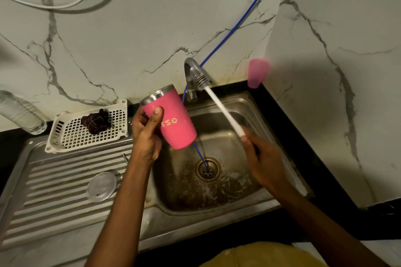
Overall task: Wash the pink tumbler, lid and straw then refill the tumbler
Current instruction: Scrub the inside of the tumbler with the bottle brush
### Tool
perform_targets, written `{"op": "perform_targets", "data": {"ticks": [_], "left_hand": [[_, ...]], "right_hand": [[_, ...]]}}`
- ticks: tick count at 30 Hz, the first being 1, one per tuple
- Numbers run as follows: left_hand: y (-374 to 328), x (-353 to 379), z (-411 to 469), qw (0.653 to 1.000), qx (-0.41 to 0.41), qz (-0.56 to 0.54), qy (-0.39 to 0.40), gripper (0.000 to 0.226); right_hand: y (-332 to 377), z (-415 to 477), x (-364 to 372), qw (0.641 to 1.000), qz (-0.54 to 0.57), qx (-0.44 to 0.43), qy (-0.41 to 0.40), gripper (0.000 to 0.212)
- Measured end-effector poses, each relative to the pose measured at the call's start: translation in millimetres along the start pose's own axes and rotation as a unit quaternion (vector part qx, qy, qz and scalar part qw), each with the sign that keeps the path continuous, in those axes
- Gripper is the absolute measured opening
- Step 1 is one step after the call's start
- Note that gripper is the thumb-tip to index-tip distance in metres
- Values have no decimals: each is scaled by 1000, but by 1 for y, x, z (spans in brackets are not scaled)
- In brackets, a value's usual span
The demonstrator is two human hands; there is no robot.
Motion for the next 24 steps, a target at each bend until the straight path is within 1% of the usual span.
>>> {"op": "perform_targets", "data": {"ticks": [3, 5, 8, 11, 15, 17, 19, 21, 24], "left_hand": [[-6, -4, 5, 1000, 9, 2, 7, 74], [-6, -4, 5, 1000, 8, 3, 5, 75], [-2, 0, 4, 1000, 0, 0, 5, 77], [4, 4, 0, 1000, -7, 6, 10, 74], [1, 4, -3, 1000, -2, 11, 11, 76], [-4, 12, -9, 999, 6, 31, 34, 75], [-11, 27, -17, 996, 27, 56, 66, 69], [-17, 36, -21, 995, 33, 62, 69, 64], [-23, 39, -19, 993, 43, 82, 69, 71]], "right_hand": [[12, -4, -9, 999, 22, -23, 2, 37], [25, -12, -1, 998, 44, -33, 21, 39], [31, -16, 12, 997, 32, -51, 53, 39], [25, -15, 17, 997, 32, -33, 63, 41], [22, -6, 23, 998, 3, -26, 57, 41], [17, -1, 29, 997, -5, -8, 74, 39], [16, -1, 30, 997, 11, 0, 75, 36], [17, -5, 27, 997, 44, 7, 60, 32], [17, -10, 20, 995, 86, 18, 46, 30]]}}
Point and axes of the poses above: each hand's wrist, its own z-axis towards the middle knuckle, its own x-axis out of the palm, y = z × x, the point moved 10 cm from there along z, towards the middle knuckle, and after that the axes turned 7 degrees about -y, right-handed, at the moved point
